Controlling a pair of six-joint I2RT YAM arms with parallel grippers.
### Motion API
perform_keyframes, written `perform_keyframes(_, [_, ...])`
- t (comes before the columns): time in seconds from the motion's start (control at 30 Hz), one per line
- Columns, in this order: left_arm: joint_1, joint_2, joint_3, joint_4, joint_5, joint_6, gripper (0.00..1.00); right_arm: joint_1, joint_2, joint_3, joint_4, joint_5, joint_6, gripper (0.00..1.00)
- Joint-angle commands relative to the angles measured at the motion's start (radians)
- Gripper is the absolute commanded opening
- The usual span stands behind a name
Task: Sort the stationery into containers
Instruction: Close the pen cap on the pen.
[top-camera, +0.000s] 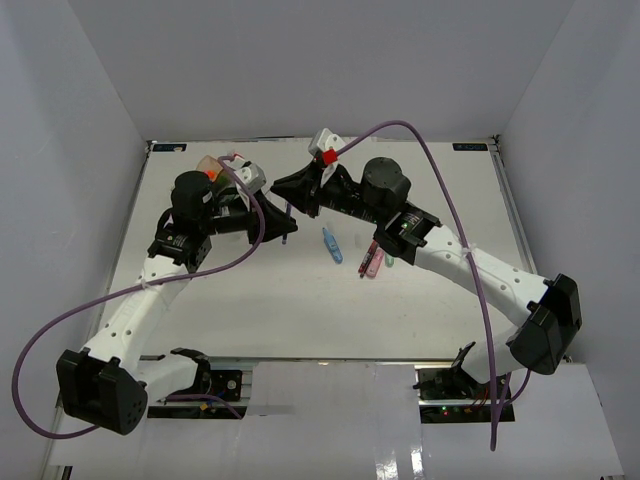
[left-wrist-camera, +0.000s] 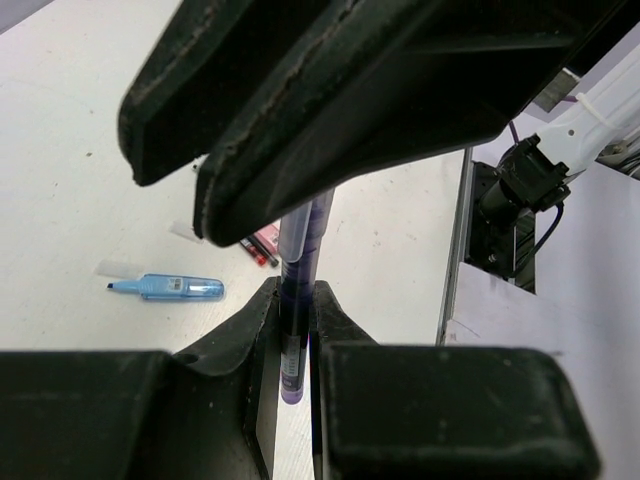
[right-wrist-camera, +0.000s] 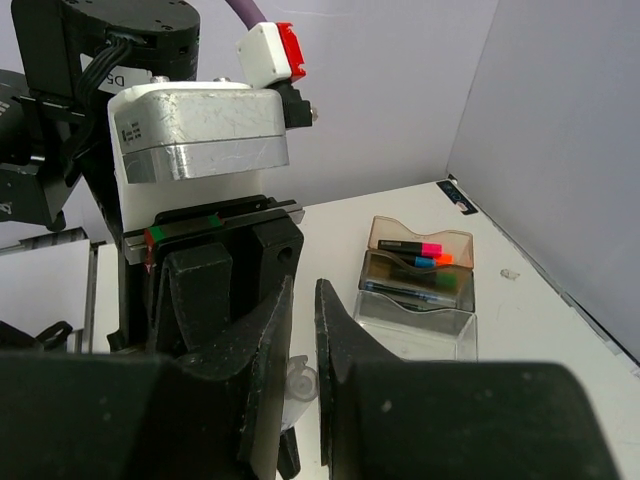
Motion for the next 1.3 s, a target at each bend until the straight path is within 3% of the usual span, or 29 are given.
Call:
perform_keyframes(0.0, [0.019, -0.07, 0.252, 0.462, -0.115, -0.013, 0.0, 0.067, 0.142, -0.222, -0.684, -0.237, 0.039, 0.08])
perform_keyframes(0.27, [0.019, -0.042, 0.266, 0.534, -0.077, -0.067, 0.0, 0.067, 0.157, -0.259, -0.661, -0.28, 0.045, 0.08])
perform_keyframes(0.57, [0.019, -0.072, 0.228, 0.49, -0.079, -0.053, 0.0, 0.066, 0.134, -0.24, -0.661, -0.254, 0.049, 0.08])
perform_keyframes(1.0, [0.019, -0.204, -0.068, 0.436, -0.036, -0.047, 0.0, 0.061, 0.084, -0.059, -0.642, -0.174, 0.078, 0.08])
perform_keyframes(1.27, [0.017, -0.203, -0.128, 0.433, -0.011, -0.059, 0.0, 0.061, 0.084, 0.047, -0.642, -0.148, 0.089, 0.08])
